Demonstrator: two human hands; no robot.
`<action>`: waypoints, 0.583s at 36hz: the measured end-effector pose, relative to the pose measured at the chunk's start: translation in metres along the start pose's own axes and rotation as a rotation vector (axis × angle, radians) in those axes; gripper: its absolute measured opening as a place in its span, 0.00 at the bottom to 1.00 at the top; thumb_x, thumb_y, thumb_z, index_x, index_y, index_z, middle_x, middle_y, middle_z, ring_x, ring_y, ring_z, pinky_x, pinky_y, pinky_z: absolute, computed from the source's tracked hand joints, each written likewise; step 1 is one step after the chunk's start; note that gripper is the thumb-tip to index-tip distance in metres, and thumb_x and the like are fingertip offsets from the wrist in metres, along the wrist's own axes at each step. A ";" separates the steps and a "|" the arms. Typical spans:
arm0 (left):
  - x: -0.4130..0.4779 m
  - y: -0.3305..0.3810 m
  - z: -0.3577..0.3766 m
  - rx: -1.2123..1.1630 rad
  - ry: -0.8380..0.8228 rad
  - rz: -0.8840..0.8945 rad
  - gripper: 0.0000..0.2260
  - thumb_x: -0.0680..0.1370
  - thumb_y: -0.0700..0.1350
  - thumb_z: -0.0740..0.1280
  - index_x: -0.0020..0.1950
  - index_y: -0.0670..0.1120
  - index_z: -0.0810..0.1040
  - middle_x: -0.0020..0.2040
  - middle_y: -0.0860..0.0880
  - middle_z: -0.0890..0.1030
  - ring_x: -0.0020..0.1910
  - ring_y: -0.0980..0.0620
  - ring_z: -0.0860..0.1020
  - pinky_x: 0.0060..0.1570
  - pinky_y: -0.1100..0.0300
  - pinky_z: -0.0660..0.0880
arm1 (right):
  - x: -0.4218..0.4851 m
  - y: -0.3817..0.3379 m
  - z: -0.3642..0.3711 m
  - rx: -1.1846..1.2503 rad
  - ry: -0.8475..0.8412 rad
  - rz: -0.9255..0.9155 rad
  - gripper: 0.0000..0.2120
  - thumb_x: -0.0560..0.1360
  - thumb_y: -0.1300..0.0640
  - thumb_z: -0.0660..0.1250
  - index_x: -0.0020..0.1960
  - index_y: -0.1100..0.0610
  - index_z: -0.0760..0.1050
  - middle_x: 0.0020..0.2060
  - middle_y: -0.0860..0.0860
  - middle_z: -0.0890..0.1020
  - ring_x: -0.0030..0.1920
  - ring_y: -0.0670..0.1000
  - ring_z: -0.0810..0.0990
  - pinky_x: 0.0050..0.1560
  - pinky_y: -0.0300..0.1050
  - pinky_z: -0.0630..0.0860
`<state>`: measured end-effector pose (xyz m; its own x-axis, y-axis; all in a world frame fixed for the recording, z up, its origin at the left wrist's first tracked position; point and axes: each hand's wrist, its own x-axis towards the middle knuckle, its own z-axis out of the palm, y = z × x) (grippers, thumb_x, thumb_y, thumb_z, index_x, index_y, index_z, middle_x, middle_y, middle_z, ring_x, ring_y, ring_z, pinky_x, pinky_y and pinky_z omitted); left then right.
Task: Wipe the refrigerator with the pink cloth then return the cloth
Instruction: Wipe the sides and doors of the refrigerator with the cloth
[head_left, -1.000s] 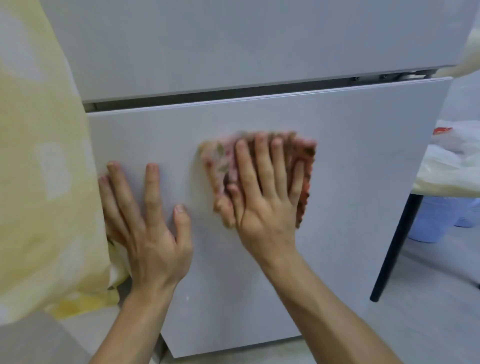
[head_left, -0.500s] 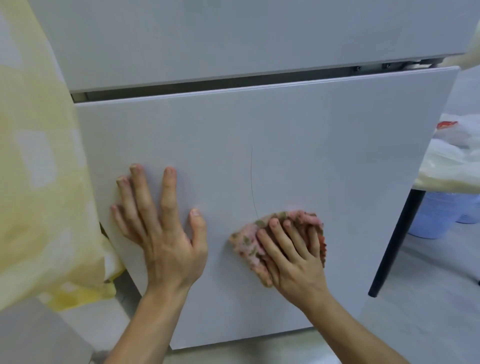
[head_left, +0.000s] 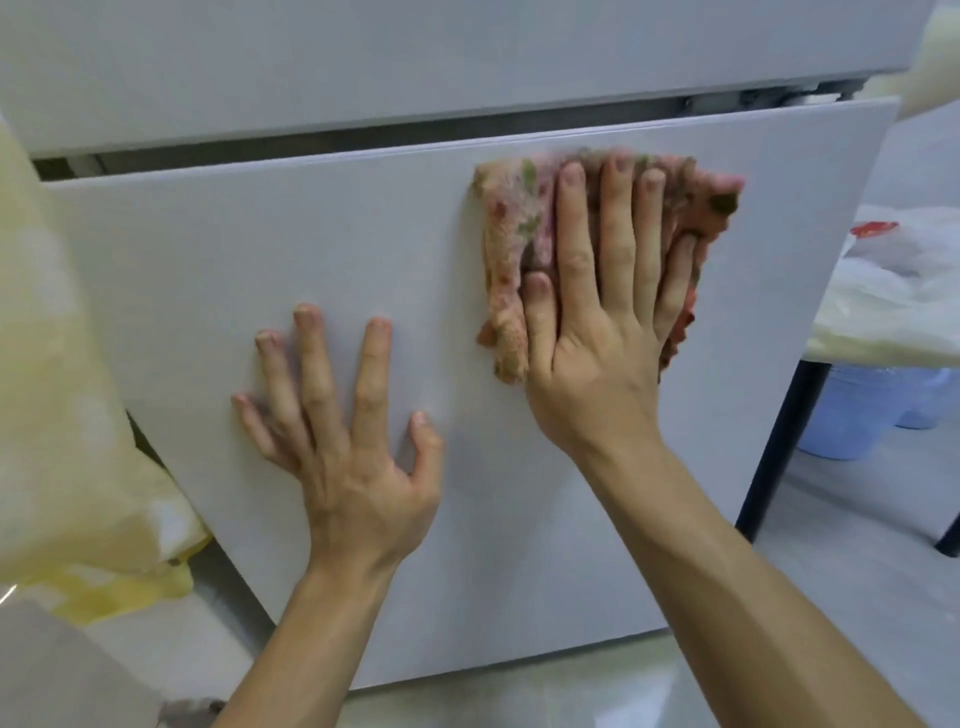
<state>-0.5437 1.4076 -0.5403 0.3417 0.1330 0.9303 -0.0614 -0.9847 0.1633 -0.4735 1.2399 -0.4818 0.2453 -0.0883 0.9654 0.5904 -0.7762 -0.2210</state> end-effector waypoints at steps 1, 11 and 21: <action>-0.001 0.001 0.001 0.004 -0.007 0.013 0.34 0.78 0.50 0.67 0.84 0.49 0.63 0.85 0.39 0.54 0.84 0.32 0.51 0.78 0.26 0.46 | 0.003 -0.002 0.000 -0.015 0.014 0.009 0.26 0.88 0.50 0.53 0.83 0.56 0.58 0.82 0.58 0.62 0.83 0.58 0.56 0.82 0.62 0.44; -0.005 -0.002 0.007 0.041 -0.013 0.041 0.36 0.77 0.53 0.67 0.84 0.50 0.64 0.85 0.38 0.55 0.83 0.30 0.52 0.76 0.24 0.46 | -0.118 0.061 0.005 -0.103 -0.115 -0.194 0.30 0.86 0.48 0.54 0.86 0.50 0.51 0.86 0.51 0.49 0.85 0.54 0.48 0.83 0.63 0.43; -0.001 0.013 0.014 0.036 0.021 0.104 0.35 0.76 0.51 0.67 0.83 0.51 0.65 0.86 0.40 0.54 0.83 0.31 0.52 0.74 0.22 0.47 | -0.079 0.083 -0.010 -0.044 -0.114 -0.165 0.27 0.88 0.47 0.50 0.86 0.44 0.49 0.86 0.47 0.48 0.85 0.52 0.48 0.83 0.62 0.43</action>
<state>-0.5318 1.3935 -0.5437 0.3158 0.0318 0.9483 -0.0618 -0.9966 0.0540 -0.4521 1.1763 -0.5744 0.2348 0.1117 0.9656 0.5960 -0.8013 -0.0522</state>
